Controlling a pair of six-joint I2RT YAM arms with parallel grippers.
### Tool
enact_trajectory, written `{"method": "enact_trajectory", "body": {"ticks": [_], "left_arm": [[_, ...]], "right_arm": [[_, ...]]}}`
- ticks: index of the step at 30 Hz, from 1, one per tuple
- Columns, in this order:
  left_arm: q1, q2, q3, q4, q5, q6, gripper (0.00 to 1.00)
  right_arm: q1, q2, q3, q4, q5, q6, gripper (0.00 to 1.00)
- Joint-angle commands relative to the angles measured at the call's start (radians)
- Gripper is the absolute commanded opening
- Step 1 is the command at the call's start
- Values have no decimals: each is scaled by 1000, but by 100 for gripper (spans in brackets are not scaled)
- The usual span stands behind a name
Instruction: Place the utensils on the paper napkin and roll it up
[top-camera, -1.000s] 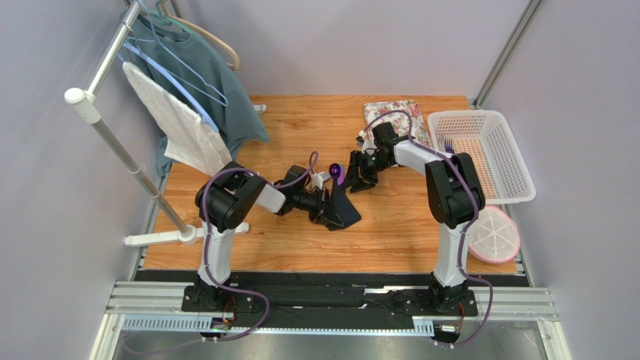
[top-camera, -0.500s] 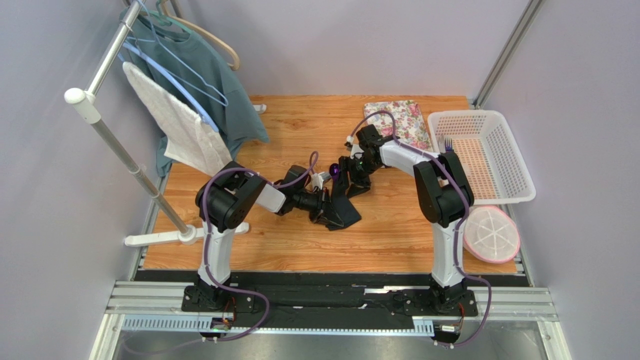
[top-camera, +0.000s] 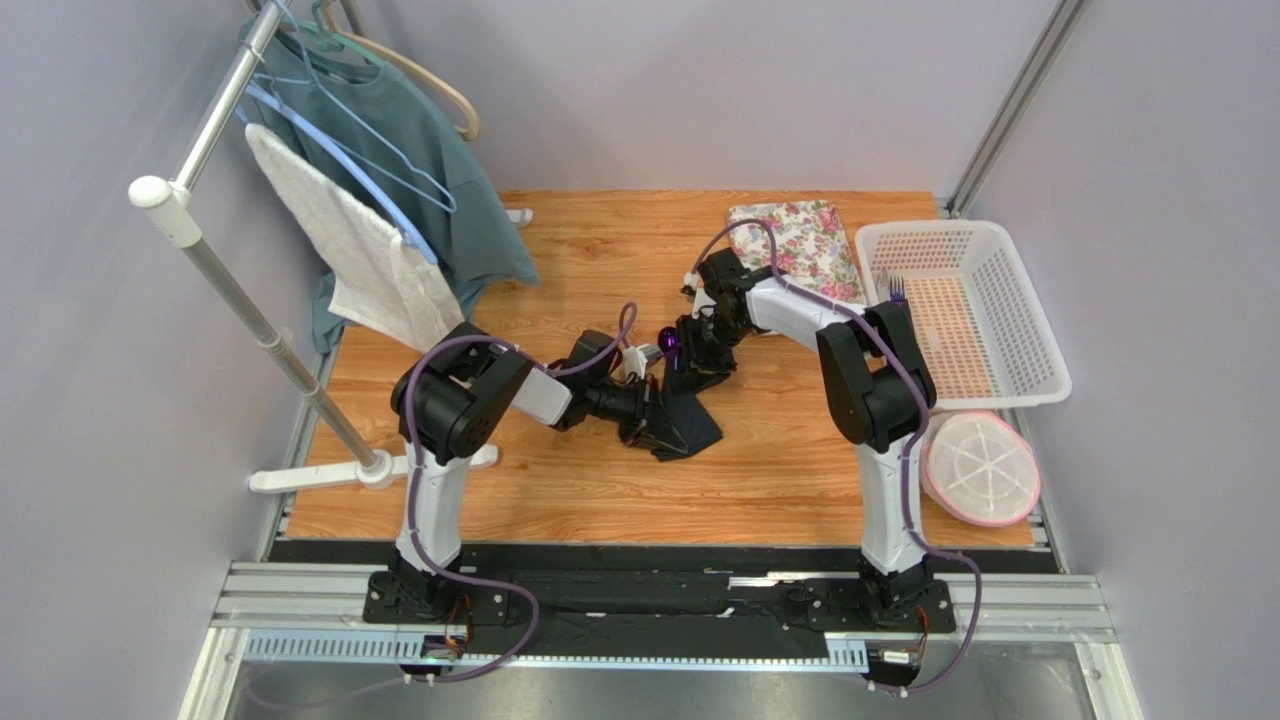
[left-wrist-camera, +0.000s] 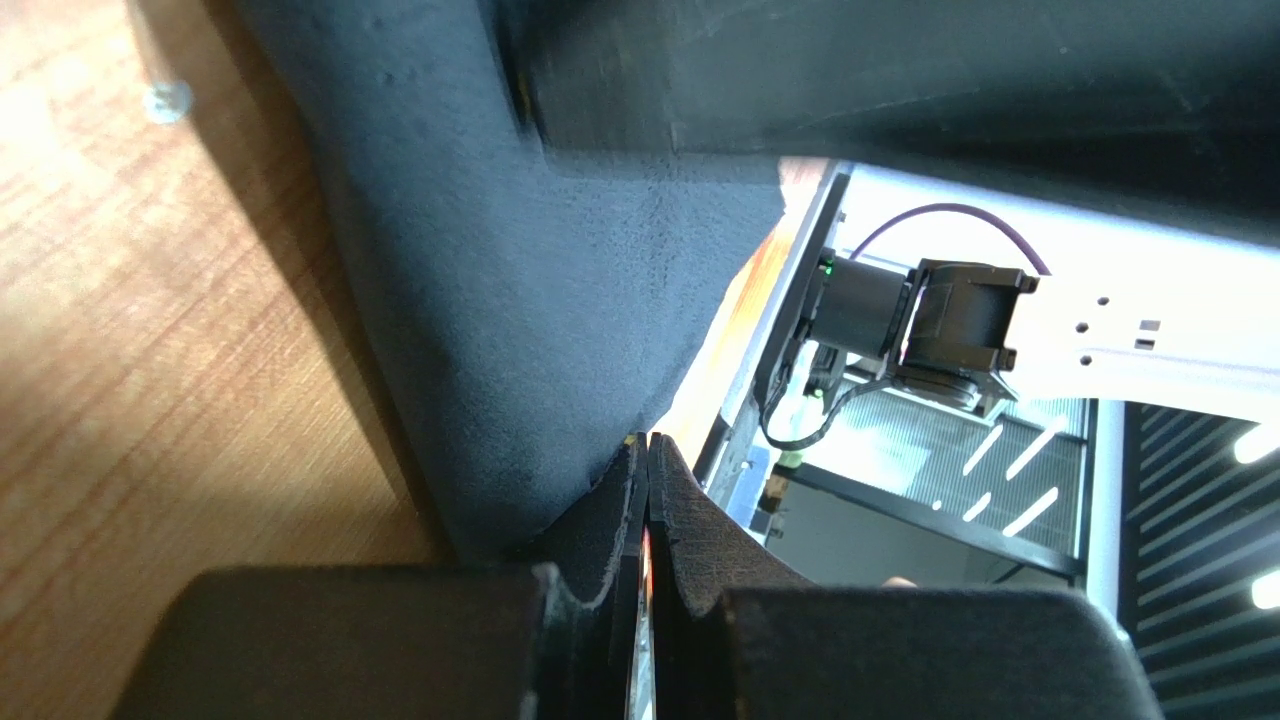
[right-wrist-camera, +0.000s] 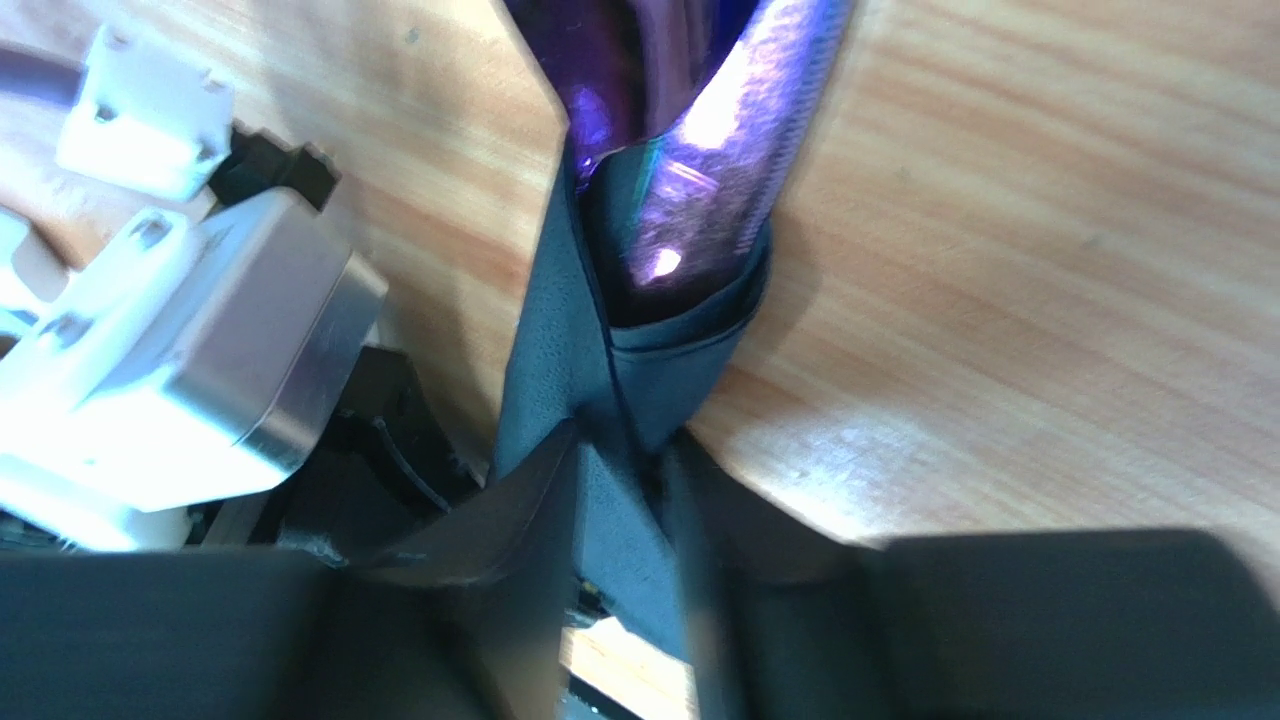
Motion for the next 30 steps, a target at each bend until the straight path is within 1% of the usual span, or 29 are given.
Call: {"method": "enact_trajectory", "body": {"ticks": [1, 2, 4, 6, 7, 8, 9, 10, 11, 12, 13, 14, 15, 16, 17, 19, 20, 21, 22, 23, 24, 26, 27, 30], "left_arm": [[-4, 41, 6, -44, -66, 42, 5], [-4, 40, 9, -42, -62, 42, 5], [-4, 37, 10, -27, -54, 42, 6], [-2, 11, 16, -28, -51, 49, 9], [-2, -4, 19, -33, -52, 57, 14], [-2, -43, 32, -47, -57, 85, 17], [-2, -66, 38, -88, -63, 103, 22], [-2, -92, 45, -111, -77, 124, 31], [-4, -150, 62, -142, -84, 178, 35], [-4, -179, 73, -216, -95, 207, 39], [-4, -208, 84, -258, -110, 238, 45], [-4, -263, 108, -303, -118, 302, 48], [-2, -291, 120, -394, -124, 336, 54], [-2, -316, 133, -442, -135, 368, 56], [-2, -365, 156, -546, -150, 437, 57], [7, -415, 171, -616, -192, 494, 69], [15, -464, 173, -669, -209, 538, 71], [30, -488, 177, -691, -222, 553, 85], [41, -523, 196, -717, -238, 568, 95], [50, -534, 212, -789, -244, 604, 98], [65, -541, 231, -826, -255, 623, 99], [82, -566, 269, -898, -275, 677, 99], [90, -577, 277, -910, -281, 695, 99], [93, -629, 295, -932, -376, 743, 99]], "right_arm": [[10, 85, -10, 10, 86, -7, 25], [5, 87, -14, 10, 63, -6, 11], [-9, 85, -18, 17, 7, -7, 0], [-24, 77, -27, 39, -35, 3, 0], [-32, 64, -37, 54, -59, 3, 0], [-53, 58, -49, 69, -128, 11, 0], [-61, 51, -55, 92, -147, 14, 0], [-79, 35, -60, 106, -200, 16, 0], [-89, 27, -78, 123, -219, 19, 0], [-95, 16, -86, 155, -227, 31, 0], [-107, 5, -95, 175, -254, 33, 0], [-112, -11, -115, 213, -267, 36, 0], [-115, -21, -121, 229, -270, 45, 0], [-119, -27, -127, 238, -291, 46, 0], [-119, -44, -132, 262, -299, 48, 0], [-124, -62, -153, 289, -310, 53, 0], [-125, -82, -158, 309, -311, 54, 0], [-130, -90, -173, 319, -311, 57, 0], [-132, -99, -179, 330, -311, 65, 0], [-132, -107, -185, 342, -310, 65, 0], [-135, -122, -191, 350, -308, 68, 0], [-133, -133, -208, 365, -314, 69, 0], [-133, -143, -211, 370, -313, 69, 0], [-133, -154, -216, 375, -316, 66, 0]]}}
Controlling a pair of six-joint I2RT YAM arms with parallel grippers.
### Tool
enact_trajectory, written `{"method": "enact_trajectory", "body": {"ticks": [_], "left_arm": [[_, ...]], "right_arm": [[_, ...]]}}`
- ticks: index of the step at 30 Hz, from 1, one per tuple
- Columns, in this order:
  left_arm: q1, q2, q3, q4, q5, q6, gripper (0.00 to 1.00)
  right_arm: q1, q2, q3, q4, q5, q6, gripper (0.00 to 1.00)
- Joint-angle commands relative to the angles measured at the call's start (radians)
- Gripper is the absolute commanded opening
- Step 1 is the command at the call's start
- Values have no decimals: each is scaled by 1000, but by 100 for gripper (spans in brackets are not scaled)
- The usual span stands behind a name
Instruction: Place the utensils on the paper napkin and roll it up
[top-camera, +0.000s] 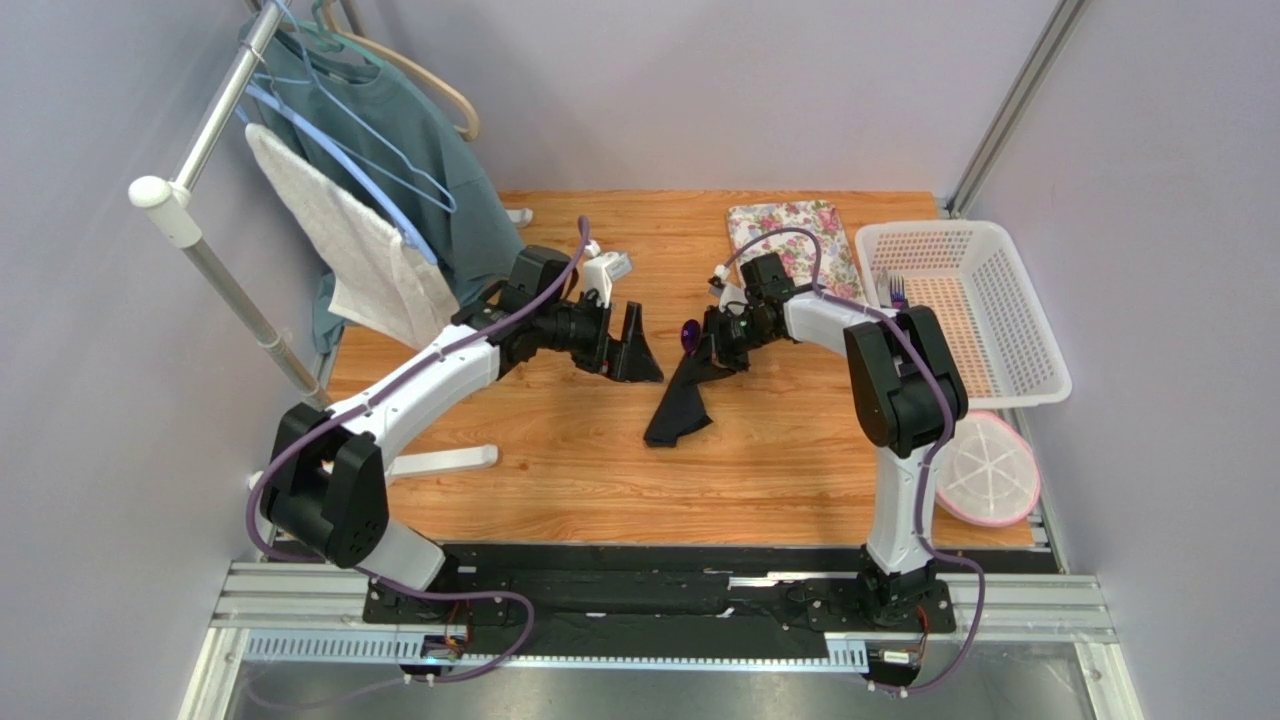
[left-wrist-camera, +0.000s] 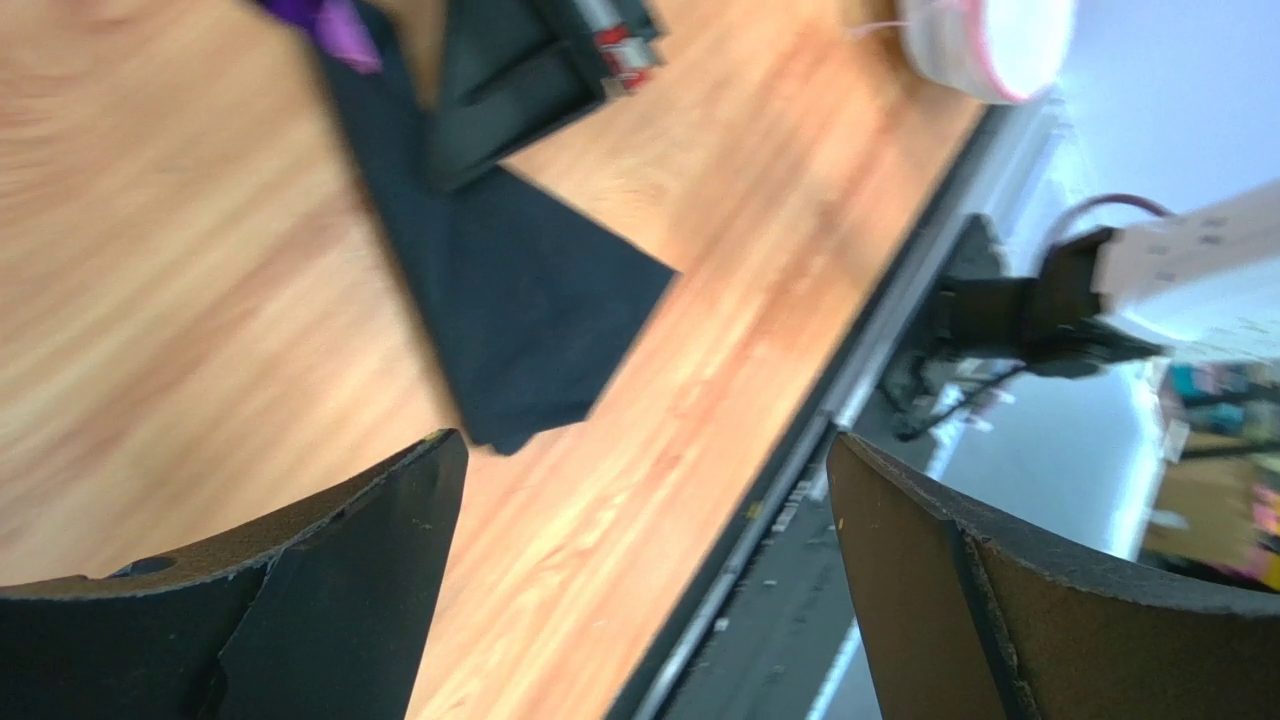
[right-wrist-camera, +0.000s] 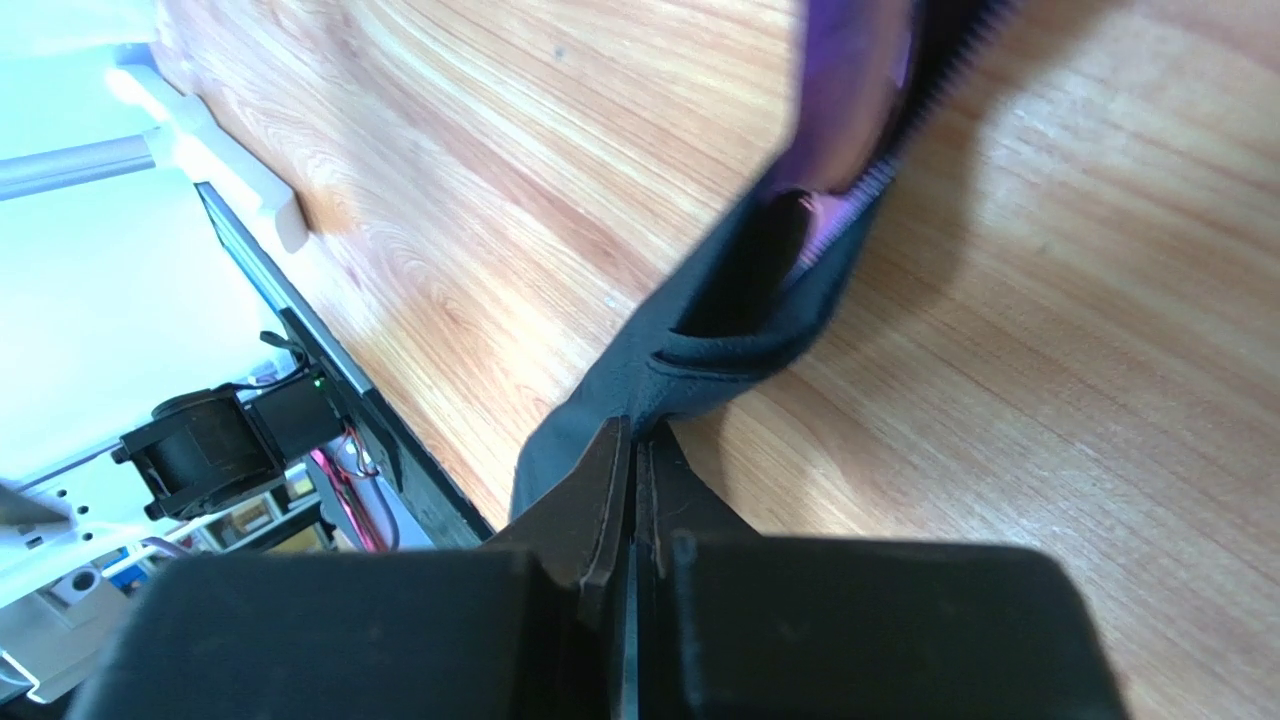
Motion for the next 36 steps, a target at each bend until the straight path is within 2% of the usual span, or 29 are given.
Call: {"method": "enact_trajectory", "body": {"ticks": [1, 8, 12, 15, 20, 24, 28, 31, 33, 36], "left_arm": [[10, -84, 39, -132, -122, 137, 99], [56, -172, -56, 26, -110, 118, 99], [88, -145, -4, -44, 37, 186, 99], [107, -138, 31, -66, 91, 218, 99], [111, -164, 38, -32, 97, 226, 99], [117, -195, 6, 11, 116, 171, 99], [145, -256, -45, 140, 157, 131, 99], [167, -292, -45, 192, 275, 100, 99], [167, -307, -12, 163, 336, 140, 99], [167, -345, -5, 94, 344, 196, 99]], "right_arm": [[-5, -76, -8, 73, -21, 6, 0], [-6, -101, 4, 66, -32, -14, 0], [-5, -128, 9, 60, -61, -26, 0], [-3, -159, 15, 52, -96, -46, 0], [0, -205, 29, 4, -124, -100, 0], [3, -249, 49, -37, -150, -135, 0], [7, -303, 91, -115, -182, -180, 0], [20, -357, 122, -181, -199, -230, 0], [26, -380, 150, -215, -215, -261, 0], [32, -433, 179, -266, -236, -283, 0]]}}
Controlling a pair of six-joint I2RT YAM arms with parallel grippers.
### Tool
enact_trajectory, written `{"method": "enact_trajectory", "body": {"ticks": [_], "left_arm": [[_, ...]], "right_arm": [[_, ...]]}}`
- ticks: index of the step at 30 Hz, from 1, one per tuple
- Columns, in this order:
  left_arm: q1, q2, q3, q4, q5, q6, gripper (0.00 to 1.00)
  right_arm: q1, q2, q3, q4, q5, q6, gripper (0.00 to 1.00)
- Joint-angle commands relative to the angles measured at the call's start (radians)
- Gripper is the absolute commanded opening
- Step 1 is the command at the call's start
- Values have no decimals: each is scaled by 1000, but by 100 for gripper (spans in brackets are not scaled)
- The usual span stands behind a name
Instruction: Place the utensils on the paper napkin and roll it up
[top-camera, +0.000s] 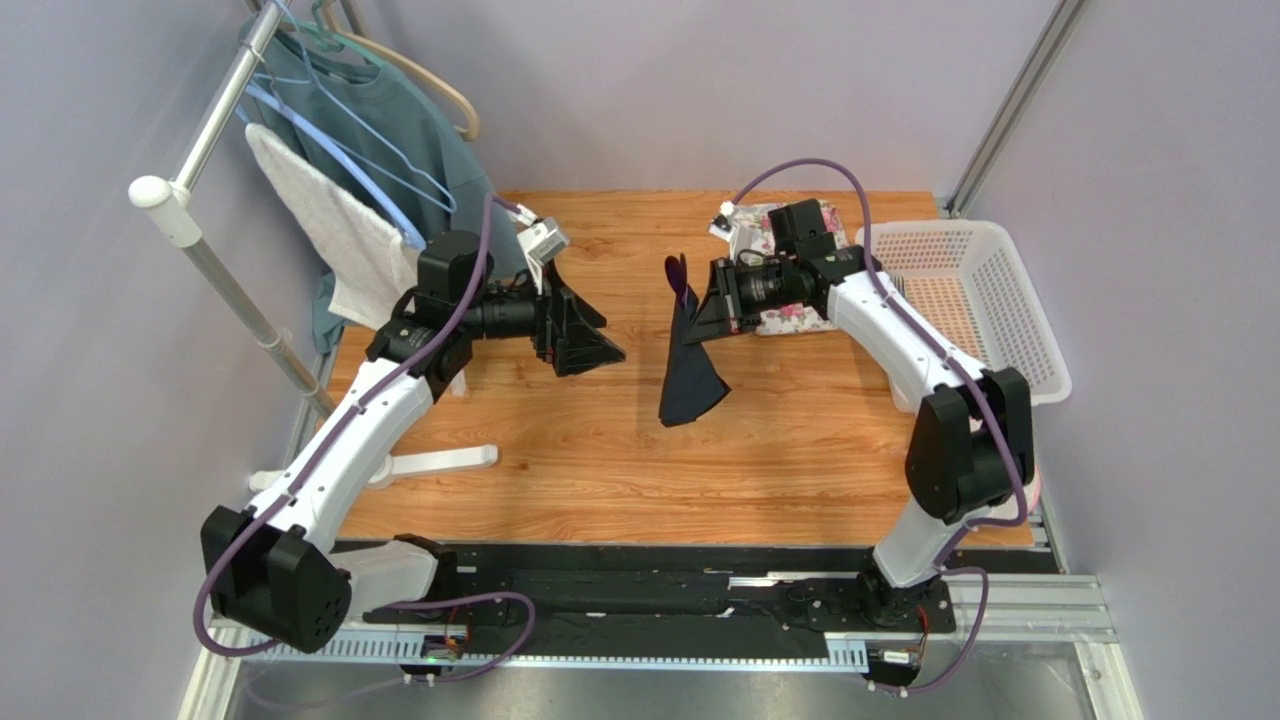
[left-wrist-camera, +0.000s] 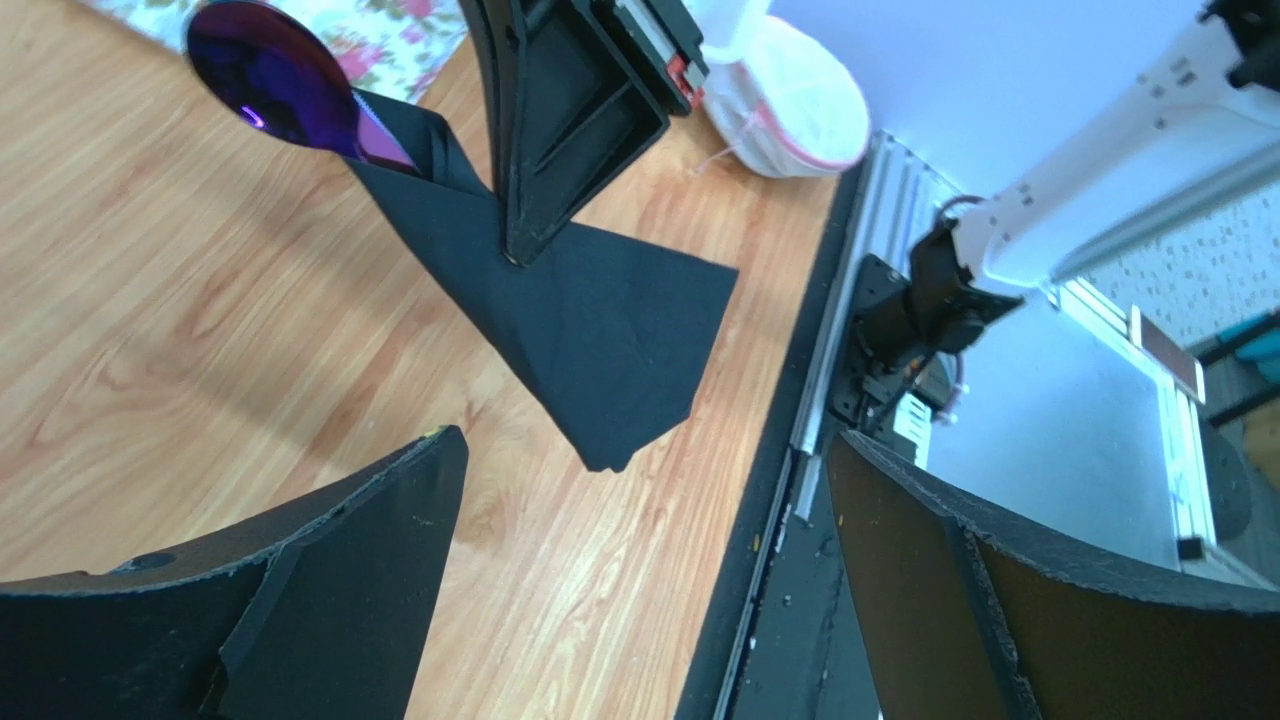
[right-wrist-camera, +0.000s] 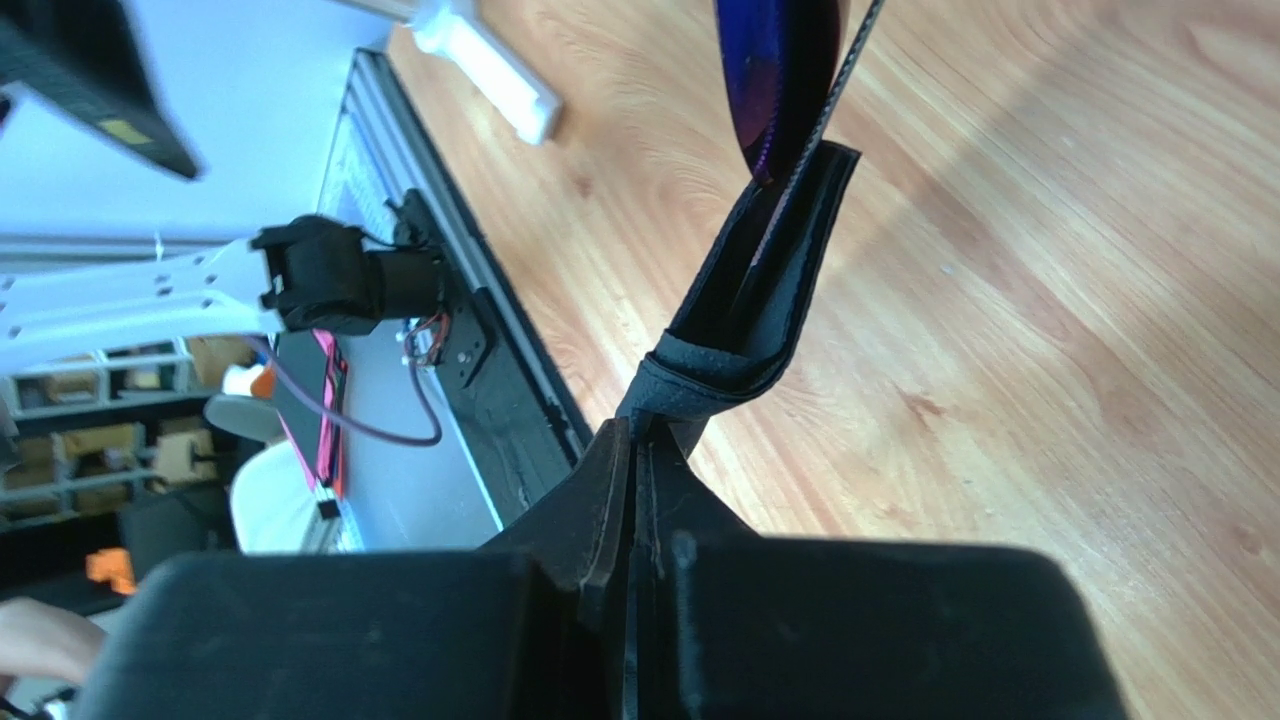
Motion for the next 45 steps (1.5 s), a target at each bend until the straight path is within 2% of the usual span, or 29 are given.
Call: {"method": "enact_trajectory", "body": {"ticks": [1, 5, 9, 10, 14, 25, 30, 35, 37, 45], "left_arm": [[2, -78, 20, 30, 91, 57, 99], [2, -140, -49, 112, 142, 57, 99], [2, -157, -84, 142, 213, 66, 93], [-1, -158, -92, 174, 228, 58, 90], [-12, -160, -138, 276, 264, -8, 88], [-150, -117, -130, 389, 230, -68, 88], [-167, -97, -153, 524, 216, -190, 86], [-190, -94, -152, 609, 230, -281, 78], [-197, -92, -152, 641, 245, -296, 74], [-213, -85, -141, 685, 252, -318, 74]], "right_arm": [[17, -127, 83, -79, -93, -74, 0], [31, -216, 97, -102, -121, -100, 0], [64, -291, 111, -108, -150, -119, 0], [71, -302, 115, -117, -153, -130, 0], [110, -334, 154, -175, -159, -171, 0], [216, -398, 206, -228, -118, -234, 0], [262, -421, 212, -229, -99, -239, 0], [287, -426, 217, -229, -93, -242, 0], [290, -428, 218, -229, -90, -242, 0], [304, -428, 224, -231, -90, -243, 0]]}}
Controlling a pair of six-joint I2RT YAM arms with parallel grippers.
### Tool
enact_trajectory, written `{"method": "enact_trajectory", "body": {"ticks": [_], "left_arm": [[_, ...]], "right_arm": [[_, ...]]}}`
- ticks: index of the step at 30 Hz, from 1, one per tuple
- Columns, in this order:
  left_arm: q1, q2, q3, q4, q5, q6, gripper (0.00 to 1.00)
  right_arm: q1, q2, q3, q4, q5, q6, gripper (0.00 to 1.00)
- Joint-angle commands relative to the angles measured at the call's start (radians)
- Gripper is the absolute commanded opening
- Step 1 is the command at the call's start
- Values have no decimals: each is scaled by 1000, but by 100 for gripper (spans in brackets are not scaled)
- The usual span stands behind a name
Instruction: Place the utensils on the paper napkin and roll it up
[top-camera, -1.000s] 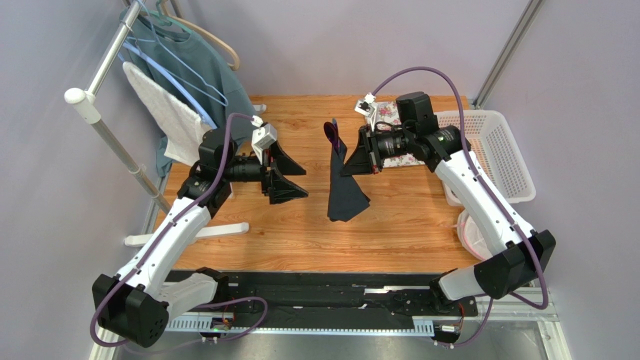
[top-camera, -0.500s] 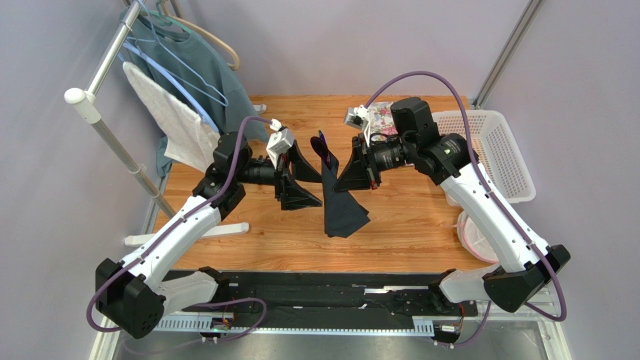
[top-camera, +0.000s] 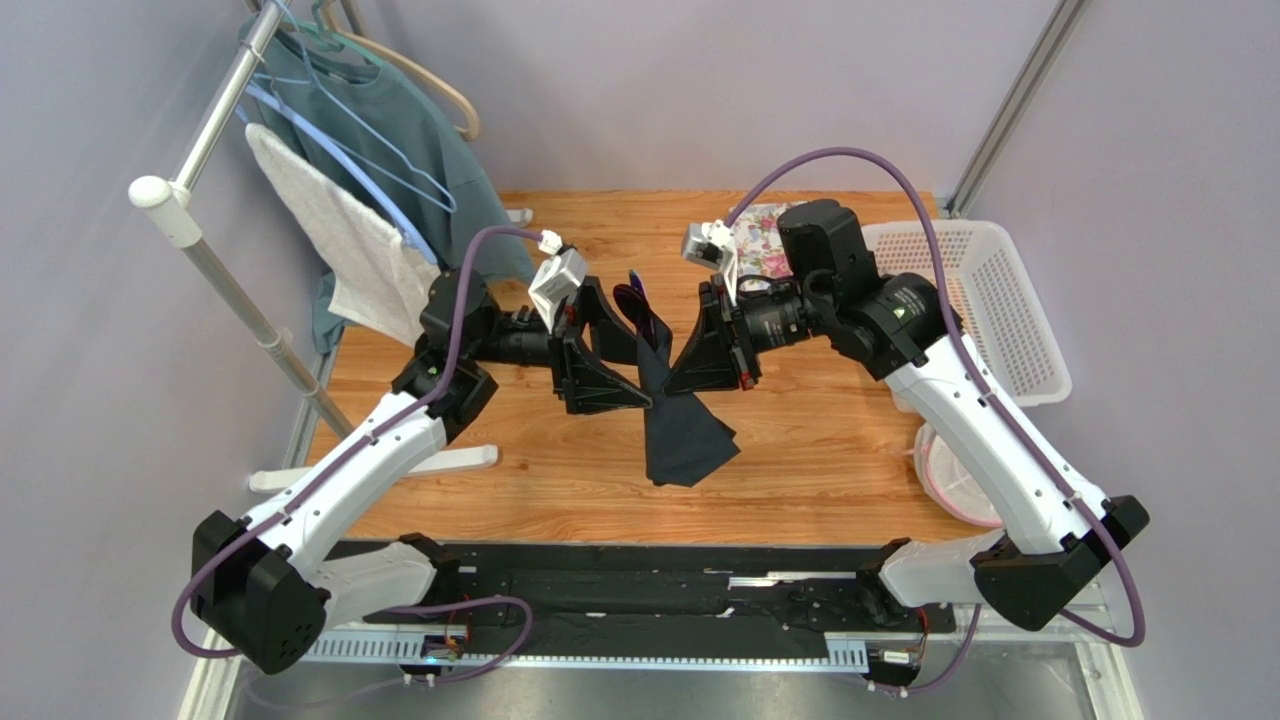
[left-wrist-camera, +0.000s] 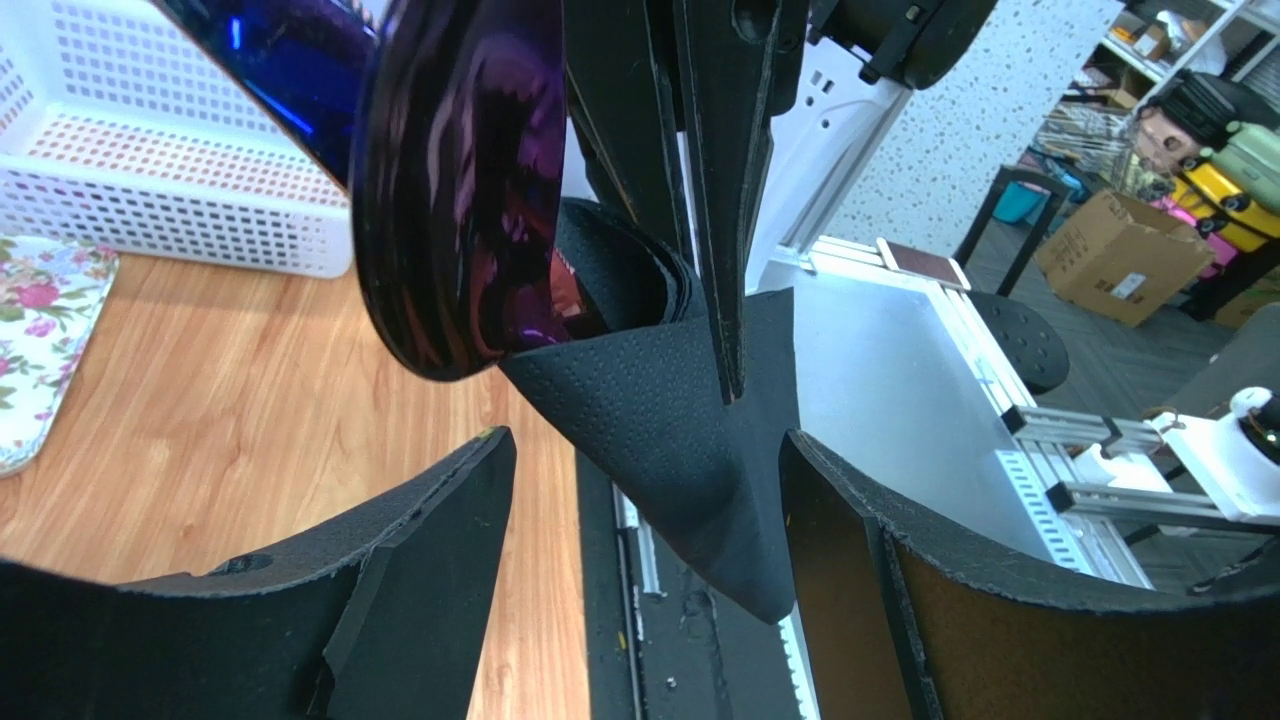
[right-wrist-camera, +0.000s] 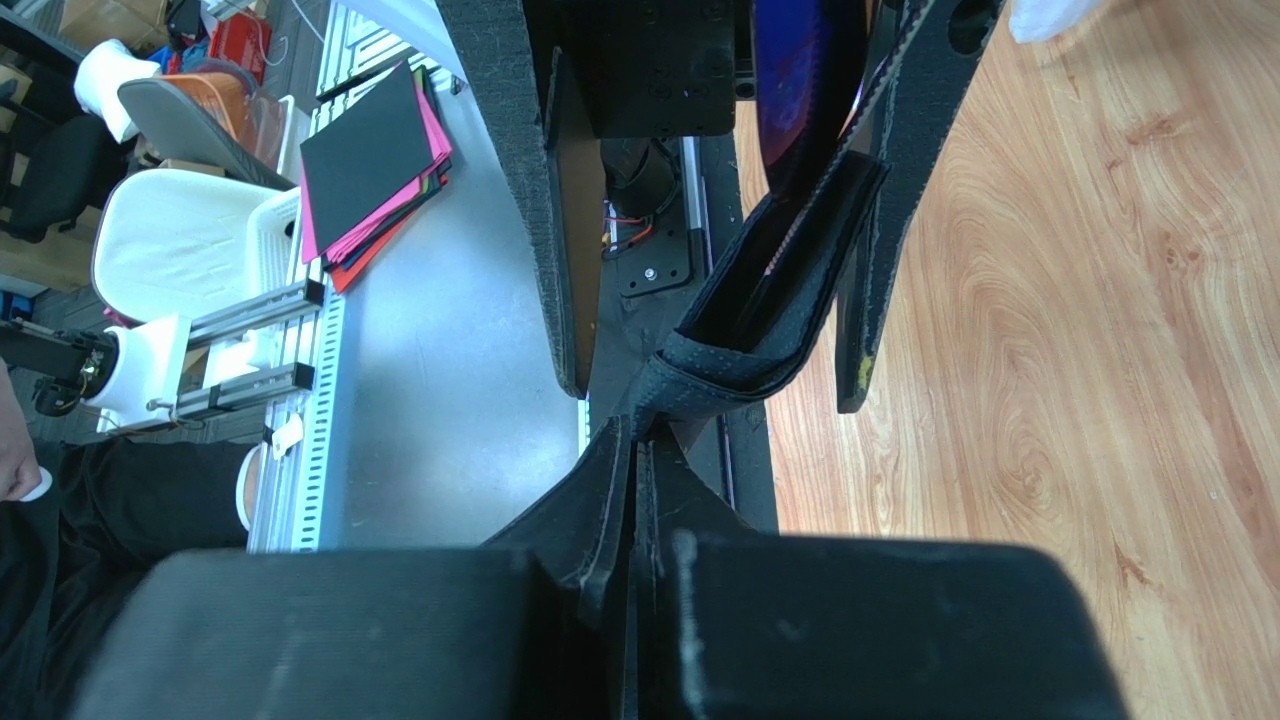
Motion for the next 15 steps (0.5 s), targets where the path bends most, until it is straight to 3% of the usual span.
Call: {"method": "enact_trajectory", "body": {"ticks": [1, 5, 10, 15], "left_arm": [[-19, 6, 17, 85, 23, -18, 74], [-36, 14, 15, 97, 20, -19, 76], [-43, 11, 12, 105, 23, -28, 73], [-53, 11, 8, 128, 30, -42, 61]], "right_arm": [[11, -28, 51, 23, -11, -16, 0], [20, -30, 57, 23, -15, -16, 0], [30, -32, 60, 24, -15, -13, 0], [31, -33, 59, 32, -14, -9, 0]]}}
